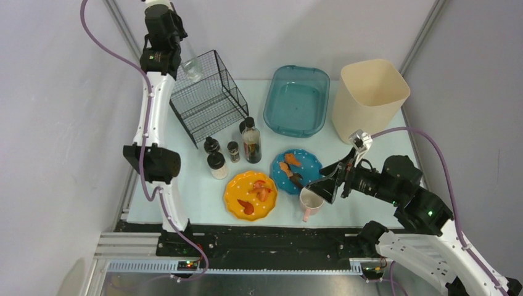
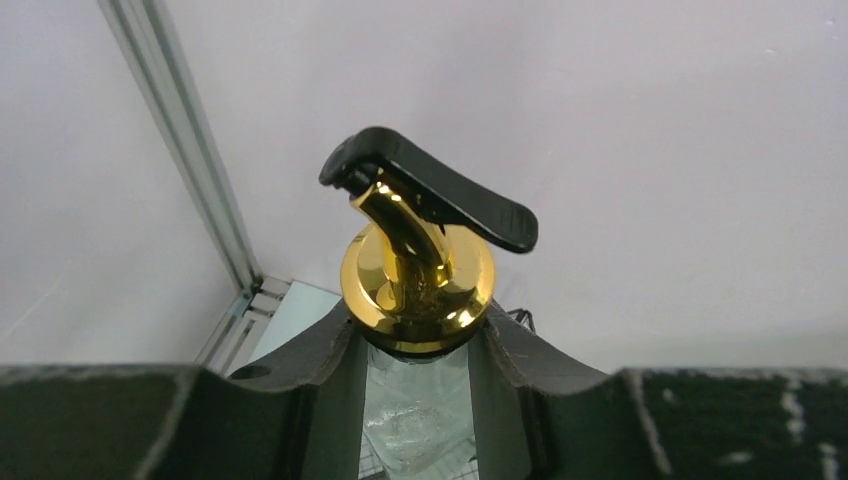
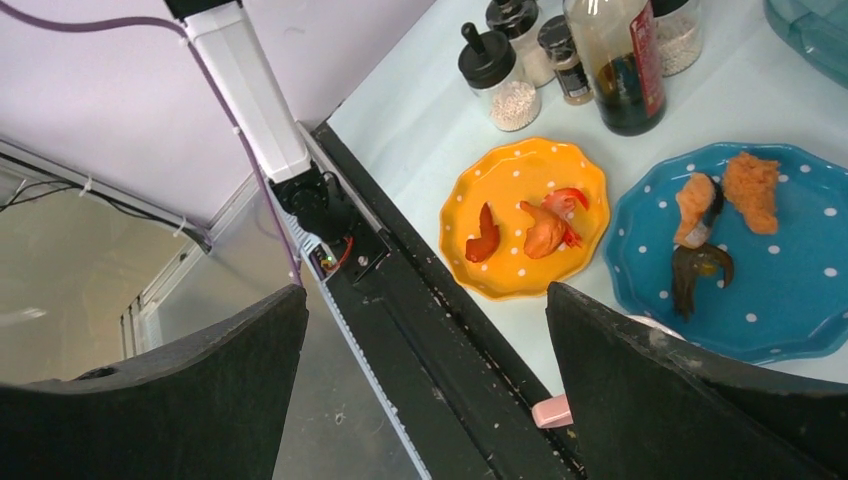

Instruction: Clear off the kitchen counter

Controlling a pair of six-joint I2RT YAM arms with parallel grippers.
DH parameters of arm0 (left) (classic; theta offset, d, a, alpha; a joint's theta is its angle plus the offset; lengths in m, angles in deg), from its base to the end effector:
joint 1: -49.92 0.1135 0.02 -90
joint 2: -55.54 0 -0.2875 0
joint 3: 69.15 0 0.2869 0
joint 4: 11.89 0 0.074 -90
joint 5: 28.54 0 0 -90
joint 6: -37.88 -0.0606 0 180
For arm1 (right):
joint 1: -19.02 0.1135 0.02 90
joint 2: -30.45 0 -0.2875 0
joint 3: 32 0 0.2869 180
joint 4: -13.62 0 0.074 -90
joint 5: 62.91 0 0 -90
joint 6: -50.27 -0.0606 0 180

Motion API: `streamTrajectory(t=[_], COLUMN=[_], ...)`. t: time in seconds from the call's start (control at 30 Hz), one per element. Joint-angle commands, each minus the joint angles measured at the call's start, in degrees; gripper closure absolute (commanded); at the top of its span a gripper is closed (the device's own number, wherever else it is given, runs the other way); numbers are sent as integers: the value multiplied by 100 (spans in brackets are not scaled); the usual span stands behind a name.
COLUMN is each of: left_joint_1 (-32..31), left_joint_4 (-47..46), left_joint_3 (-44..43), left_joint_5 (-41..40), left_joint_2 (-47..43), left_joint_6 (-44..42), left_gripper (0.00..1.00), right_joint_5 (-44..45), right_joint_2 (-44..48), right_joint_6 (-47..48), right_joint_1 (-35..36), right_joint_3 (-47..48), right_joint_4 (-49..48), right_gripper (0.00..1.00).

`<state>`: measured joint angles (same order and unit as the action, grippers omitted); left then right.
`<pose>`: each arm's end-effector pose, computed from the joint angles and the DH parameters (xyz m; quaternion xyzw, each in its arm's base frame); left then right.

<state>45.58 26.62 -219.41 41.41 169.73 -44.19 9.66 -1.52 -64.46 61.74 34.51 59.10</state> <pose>0.5007 -0.0172 0.5391 -0.1427 0.7069 0.0522 0.6909 0.0919 0.1096 0.4034 -0.2145 0.7379 0.4465 0.4584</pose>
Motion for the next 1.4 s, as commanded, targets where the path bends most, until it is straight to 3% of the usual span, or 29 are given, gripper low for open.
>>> streamTrajectory(t=[0.0, 0.63, 0.97, 1.37], left_joint_1=[196, 364, 355, 355], left_joint_4=[-968, -1210, -1301, -2297], left_joint_3=[-556, -230, 781, 2971], left_joint_5=[202, -159, -501, -740], left_joint_2=[142, 462, -48, -1029], left_joint_6=[397, -285, -517, -598], left_gripper=[100, 100, 100, 100], right_joint_5=[-223, -179, -128, -21], right_joint_2=[-103, -215, -83, 24], right_joint_6=[106, 207, 158, 57], right_joint_1=[78, 330, 423, 543], right_joint_3=[22, -115, -177, -297], right_joint_4=[-273, -425, -430, -386], right_gripper=[6, 5, 5, 5])
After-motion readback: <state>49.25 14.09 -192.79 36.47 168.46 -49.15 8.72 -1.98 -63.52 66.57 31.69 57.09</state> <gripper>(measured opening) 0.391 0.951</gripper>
